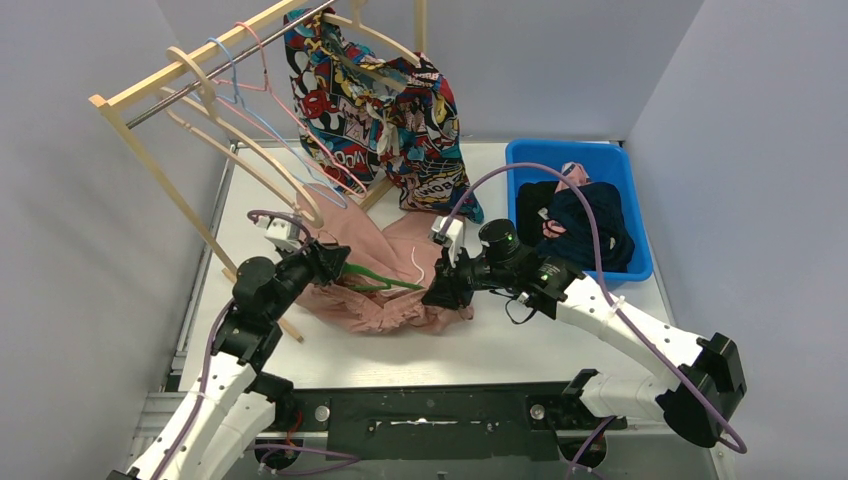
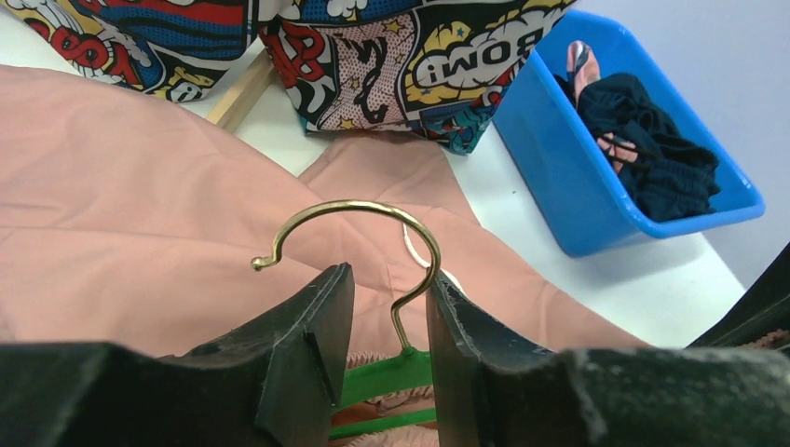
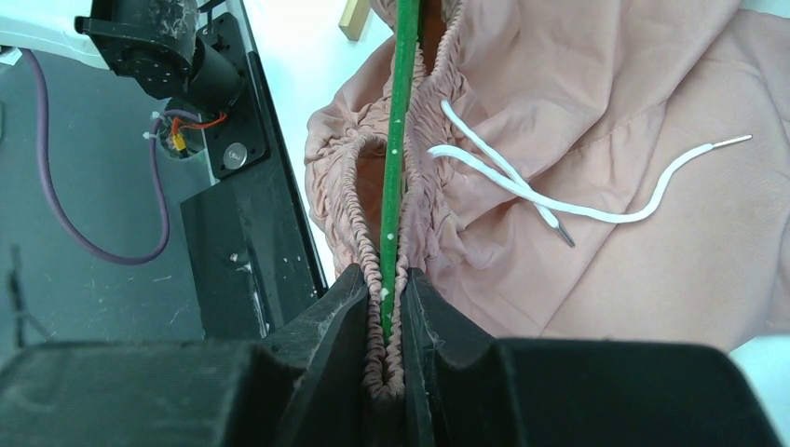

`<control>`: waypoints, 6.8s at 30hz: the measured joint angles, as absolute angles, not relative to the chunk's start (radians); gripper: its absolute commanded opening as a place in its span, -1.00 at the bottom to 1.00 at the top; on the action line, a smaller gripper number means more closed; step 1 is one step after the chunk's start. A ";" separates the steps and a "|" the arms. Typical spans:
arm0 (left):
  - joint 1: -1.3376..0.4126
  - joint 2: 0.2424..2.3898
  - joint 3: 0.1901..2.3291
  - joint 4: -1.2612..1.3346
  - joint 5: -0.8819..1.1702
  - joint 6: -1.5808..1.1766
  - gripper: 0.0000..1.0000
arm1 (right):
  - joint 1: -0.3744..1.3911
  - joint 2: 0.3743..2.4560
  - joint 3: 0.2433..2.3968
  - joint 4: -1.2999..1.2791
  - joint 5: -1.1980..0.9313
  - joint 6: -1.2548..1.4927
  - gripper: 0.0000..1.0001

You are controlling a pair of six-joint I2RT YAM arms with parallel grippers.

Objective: Remove the shorts from the hanger
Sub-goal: Remove the shorts from the hanger, then place the hanger on the clothes rod.

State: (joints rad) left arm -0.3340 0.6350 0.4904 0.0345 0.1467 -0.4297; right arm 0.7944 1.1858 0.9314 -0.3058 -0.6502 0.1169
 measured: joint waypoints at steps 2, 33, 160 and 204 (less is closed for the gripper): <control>-0.334 0.644 0.491 0.032 0.157 -0.405 -0.32 | 0.794 1.187 0.931 -0.303 -0.650 0.117 -0.98; -0.332 0.537 0.448 -0.094 0.114 -0.384 -1.00 | 0.800 1.251 0.990 -0.348 -0.672 0.090 0.18; -0.338 0.372 0.448 -0.152 -0.079 -0.359 0.40 | 0.582 0.656 0.846 -0.519 -0.466 0.176 -1.00; -0.338 0.408 0.448 -0.155 -0.089 -0.358 0.39 | 0.582 0.636 0.816 -0.012 -0.246 0.284 -1.00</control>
State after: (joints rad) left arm -0.3382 0.4080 0.4477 -0.1555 -0.0891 -0.3584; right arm 0.5819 0.6365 0.8162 -0.0124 -0.2459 0.2836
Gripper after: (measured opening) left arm 0.697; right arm 0.075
